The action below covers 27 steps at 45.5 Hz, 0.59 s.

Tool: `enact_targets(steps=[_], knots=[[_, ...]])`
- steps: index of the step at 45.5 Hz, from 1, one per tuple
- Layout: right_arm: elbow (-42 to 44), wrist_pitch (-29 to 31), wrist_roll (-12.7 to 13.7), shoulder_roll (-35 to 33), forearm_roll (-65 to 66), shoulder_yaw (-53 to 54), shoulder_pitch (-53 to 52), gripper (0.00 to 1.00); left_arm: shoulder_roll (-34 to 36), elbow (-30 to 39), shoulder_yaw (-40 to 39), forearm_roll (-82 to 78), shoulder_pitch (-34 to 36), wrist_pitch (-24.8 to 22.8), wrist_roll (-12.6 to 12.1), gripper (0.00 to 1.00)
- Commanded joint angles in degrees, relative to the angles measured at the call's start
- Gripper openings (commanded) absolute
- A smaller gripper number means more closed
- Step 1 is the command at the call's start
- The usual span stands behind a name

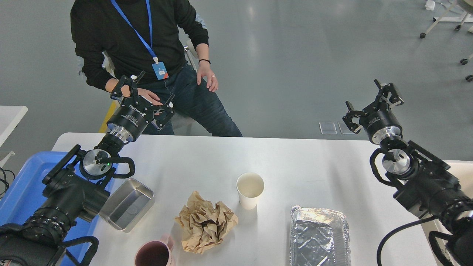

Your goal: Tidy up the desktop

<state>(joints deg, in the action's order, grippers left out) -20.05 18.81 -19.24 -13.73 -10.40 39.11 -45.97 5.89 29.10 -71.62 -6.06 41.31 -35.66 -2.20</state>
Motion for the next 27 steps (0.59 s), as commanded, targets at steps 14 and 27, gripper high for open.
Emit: enact_targets(steps=[14,27], knots=[[0.0,-0.1,0.0,0.0,0.6,0.0,0.1,1.0,0.0,0.5,0.1,0.3,0.5,1.1,-0.7,0.99],[0.1,-0.2,0.0,-0.2,0.6,0.0,0.0,1.0,8.9,4.5,19.6,-4.6,4.4,4.5,-4.8,0.98]])
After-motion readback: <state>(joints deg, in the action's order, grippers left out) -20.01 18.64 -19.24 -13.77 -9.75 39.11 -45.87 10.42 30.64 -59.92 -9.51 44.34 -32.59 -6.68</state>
